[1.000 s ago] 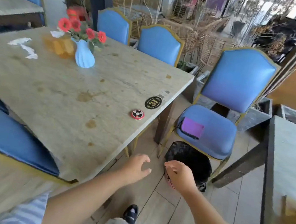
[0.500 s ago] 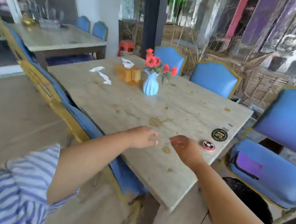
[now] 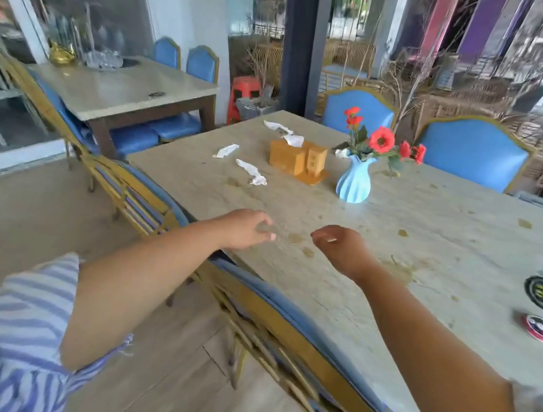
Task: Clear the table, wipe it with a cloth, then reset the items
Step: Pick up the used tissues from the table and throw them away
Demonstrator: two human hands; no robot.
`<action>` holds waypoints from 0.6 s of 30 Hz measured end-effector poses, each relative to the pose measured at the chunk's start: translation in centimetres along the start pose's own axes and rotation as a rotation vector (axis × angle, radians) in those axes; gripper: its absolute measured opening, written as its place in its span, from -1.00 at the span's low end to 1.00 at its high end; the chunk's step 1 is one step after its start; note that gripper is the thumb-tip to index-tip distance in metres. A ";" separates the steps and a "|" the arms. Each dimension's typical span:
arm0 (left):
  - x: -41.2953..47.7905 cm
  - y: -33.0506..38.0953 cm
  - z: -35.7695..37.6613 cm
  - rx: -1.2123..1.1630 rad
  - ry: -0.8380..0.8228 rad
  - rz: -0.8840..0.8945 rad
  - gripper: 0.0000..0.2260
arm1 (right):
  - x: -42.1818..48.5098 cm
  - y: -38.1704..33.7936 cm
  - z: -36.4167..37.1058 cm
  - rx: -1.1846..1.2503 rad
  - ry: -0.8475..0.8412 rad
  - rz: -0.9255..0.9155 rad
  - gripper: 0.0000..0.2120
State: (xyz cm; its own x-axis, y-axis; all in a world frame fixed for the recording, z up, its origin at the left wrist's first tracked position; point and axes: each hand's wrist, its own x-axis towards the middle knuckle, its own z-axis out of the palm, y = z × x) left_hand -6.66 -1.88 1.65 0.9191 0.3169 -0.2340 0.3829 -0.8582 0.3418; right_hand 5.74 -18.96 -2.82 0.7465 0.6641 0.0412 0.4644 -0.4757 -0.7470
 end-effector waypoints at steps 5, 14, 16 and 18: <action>5.4 -6.6 -1.8 -0.007 -0.005 -0.025 -0.52 | 7.2 -1.5 4.2 -0.022 -0.045 0.030 -0.83; 15.5 -17.0 -6.9 -0.036 -0.057 -0.030 -0.49 | 21.8 -4.5 12.4 -0.018 -0.089 0.098 -0.83; 18.0 -19.4 -8.0 -0.015 -0.078 -0.034 -0.48 | 24.1 -4.8 14.0 -0.024 -0.072 0.146 -0.81; 21.1 -22.0 -9.4 -0.005 -0.056 -0.033 -0.48 | 26.8 -4.8 15.3 -0.019 -0.045 0.226 -0.77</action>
State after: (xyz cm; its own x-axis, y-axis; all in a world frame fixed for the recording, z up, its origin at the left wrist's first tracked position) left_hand 5.13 27.49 -2.24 0.8993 0.3219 -0.2960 0.4137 -0.8457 0.3371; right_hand 16.16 9.96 -8.27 0.8105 0.5648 -0.1556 0.2972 -0.6253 -0.7216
